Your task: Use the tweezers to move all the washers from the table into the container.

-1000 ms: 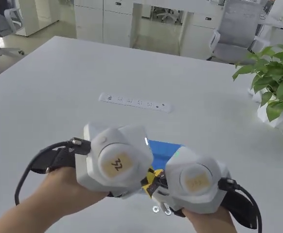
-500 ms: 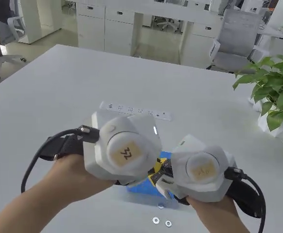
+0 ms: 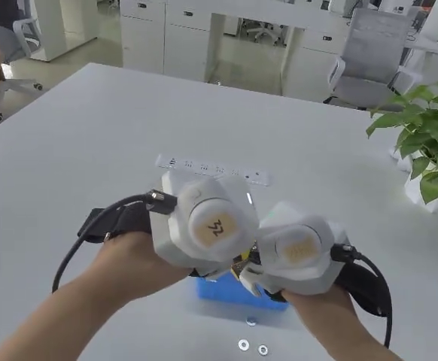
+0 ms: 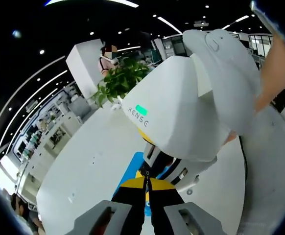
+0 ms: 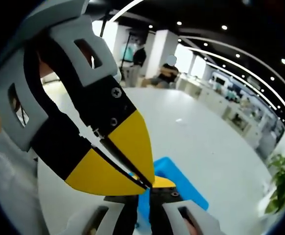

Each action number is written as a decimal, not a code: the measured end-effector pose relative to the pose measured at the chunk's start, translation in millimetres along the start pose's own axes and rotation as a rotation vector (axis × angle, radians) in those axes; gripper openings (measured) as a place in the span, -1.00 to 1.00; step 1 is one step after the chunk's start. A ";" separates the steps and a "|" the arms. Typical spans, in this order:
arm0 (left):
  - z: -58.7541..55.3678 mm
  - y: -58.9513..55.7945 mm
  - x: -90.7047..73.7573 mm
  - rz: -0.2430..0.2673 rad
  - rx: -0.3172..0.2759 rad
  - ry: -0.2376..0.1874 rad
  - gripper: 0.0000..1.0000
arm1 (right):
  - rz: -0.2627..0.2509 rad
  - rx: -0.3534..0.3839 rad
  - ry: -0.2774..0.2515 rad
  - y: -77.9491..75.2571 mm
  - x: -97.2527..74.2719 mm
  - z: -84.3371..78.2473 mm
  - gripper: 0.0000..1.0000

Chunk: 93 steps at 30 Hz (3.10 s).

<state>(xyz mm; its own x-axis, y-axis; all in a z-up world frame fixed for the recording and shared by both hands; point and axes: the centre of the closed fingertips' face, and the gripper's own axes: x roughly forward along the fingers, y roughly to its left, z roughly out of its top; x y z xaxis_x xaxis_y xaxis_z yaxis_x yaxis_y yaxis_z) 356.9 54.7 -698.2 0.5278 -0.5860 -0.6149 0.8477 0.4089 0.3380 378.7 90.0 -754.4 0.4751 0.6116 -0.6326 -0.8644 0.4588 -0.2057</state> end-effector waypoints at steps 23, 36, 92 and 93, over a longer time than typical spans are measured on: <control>-36.5 -14.1 29.1 -0.074 -0.063 0.062 -1.00 | 0.063 0.054 0.081 14.3 30.8 -34.7 -0.94; -40.2 -14.8 31.8 -0.077 -0.076 0.064 -1.00 | 0.071 0.081 0.079 15.5 33.5 -37.4 -0.92; -15.5 -55.6 -27.4 -0.048 -0.137 -0.054 -1.00 | -0.017 0.190 -0.073 48.9 -32.4 -32.1 -0.82; -16.7 -56.9 -26.9 -0.051 -0.138 -0.050 -1.00 | -0.013 0.194 -0.069 50.0 -32.0 -34.4 -0.82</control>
<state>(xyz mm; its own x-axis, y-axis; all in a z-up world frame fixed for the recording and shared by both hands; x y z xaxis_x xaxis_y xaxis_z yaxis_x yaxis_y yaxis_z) 293.6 58.9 -712.8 0.4887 -0.6414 -0.5914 0.8601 0.4677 0.2037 314.6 71.2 -770.1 0.5018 0.6442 -0.5772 -0.8135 0.5782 -0.0620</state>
